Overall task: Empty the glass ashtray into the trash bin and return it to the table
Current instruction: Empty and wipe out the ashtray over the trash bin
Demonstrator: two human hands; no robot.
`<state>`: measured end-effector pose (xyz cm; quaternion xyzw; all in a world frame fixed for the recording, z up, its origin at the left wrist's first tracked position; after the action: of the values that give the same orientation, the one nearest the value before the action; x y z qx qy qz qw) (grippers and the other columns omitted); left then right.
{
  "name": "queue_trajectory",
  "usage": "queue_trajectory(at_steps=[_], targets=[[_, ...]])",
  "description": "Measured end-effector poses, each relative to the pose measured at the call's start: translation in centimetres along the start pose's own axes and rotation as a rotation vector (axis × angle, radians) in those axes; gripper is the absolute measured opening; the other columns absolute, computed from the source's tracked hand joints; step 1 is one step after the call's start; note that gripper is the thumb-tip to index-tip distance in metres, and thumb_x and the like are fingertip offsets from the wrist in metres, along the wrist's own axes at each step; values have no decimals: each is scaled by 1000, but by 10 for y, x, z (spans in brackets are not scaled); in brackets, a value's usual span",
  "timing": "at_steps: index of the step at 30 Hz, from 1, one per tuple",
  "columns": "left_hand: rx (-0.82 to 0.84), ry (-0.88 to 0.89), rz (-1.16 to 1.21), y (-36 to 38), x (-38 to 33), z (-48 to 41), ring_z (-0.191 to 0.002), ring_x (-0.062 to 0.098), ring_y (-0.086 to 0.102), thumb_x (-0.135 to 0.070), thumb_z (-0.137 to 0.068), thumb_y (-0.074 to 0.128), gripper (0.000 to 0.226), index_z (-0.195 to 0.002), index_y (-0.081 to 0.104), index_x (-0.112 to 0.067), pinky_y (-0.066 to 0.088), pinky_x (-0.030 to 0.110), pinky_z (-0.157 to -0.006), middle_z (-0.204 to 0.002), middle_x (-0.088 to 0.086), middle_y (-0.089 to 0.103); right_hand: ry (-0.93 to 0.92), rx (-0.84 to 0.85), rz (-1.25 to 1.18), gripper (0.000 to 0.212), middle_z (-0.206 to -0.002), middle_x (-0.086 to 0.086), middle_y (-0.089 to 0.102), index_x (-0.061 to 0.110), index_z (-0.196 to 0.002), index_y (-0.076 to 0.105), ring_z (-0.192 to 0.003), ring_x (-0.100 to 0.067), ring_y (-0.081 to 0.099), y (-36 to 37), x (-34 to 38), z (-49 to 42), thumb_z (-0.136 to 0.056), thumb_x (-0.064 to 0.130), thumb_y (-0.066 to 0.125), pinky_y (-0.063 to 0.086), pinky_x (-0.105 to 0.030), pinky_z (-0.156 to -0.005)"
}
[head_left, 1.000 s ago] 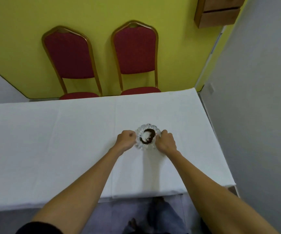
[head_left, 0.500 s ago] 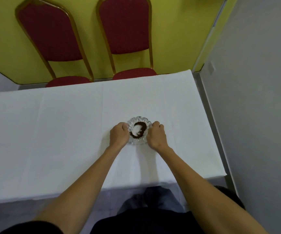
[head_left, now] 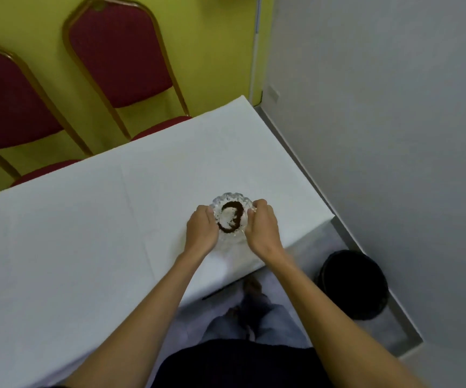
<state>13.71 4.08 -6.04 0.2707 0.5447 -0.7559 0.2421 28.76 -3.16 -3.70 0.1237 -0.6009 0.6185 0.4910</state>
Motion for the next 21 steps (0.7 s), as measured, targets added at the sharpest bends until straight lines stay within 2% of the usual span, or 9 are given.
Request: queue_trajectory(at_steps=[2, 7, 11, 14, 16, 18, 21], targets=[[51, 79, 17, 16, -21, 12, -87, 21, 56, -26, -107, 27, 37, -102, 58, -6, 39, 29, -75, -95, 4, 61, 29, -80, -9, 28, -112, -5, 48, 5, -125, 46, -91, -16, 45, -17, -17, 19, -106, 22, 35, 33, -25, -79], [240, 289, -32, 65, -77, 51, -81, 22, 55, -27, -107, 27, 40, -89, 57, -6, 36, 29, -69, -88, 7, 62, 148, -293, -74, 27, -107, -2, 53, 7, -117, 52, -94, -17, 49, -70, -76, 67, -105, 25, 35, 34, -26, -78], [377, 418, -58, 109, -120, 86, -86, 20, 56, -26, -106, 30, 39, -100, 64, -7, 36, 27, -74, -94, 4, 64, 248, -437, -119, 27, -108, -1, 58, 10, -112, 57, -99, -17, 53, -111, -123, 101, -105, 26, 36, 40, -28, -83], [452, 480, -90, 145, -143, 107, -89, 27, 63, -27, -105, 36, 38, -103, 68, -6, 40, 28, -74, -100, 12, 72, 307, -507, -147, 27, -112, -5, 60, 11, -112, 58, -98, -17, 55, -137, -158, 125, -105, 26, 37, 46, -32, -87], [497, 513, -120, 169, -158, 121, -93, 31, 66, -27, -105, 39, 37, -101, 69, -7, 43, 31, -75, -99, 15, 74, 341, -531, -154, 26, -114, -7, 60, 10, -114, 58, -96, -16, 53, -154, -181, 140, -104, 24, 39, 44, -30, -86], [554, 542, -120, 194, -174, 138, -88, 26, 65, -25, -105, 41, 34, -96, 70, -9, 41, 30, -73, -91, 10, 72, 389, -545, -149, 27, -115, -10, 60, 8, -116, 58, -93, -17, 52, -169, -205, 154, -104, 23, 38, 40, -28, -83], [617, 555, -89, 234, -196, 162, -84, 20, 59, -19, -104, 42, 29, -94, 68, -12, 40, 30, -72, -90, 11, 69, 451, -573, -151, 31, -117, -12, 60, 8, -118, 58, -97, -23, 57, -189, -239, 174, -103, 24, 35, 45, -33, -85]])
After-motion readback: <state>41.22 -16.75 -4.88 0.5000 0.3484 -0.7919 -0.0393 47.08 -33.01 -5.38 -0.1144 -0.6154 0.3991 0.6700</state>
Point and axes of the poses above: each hand's wrist, its own z-axis away from the middle knuckle, its own y-axis out of the palm, x = y × z, the point moved 7 cm from there along -z, towards the middle knuckle
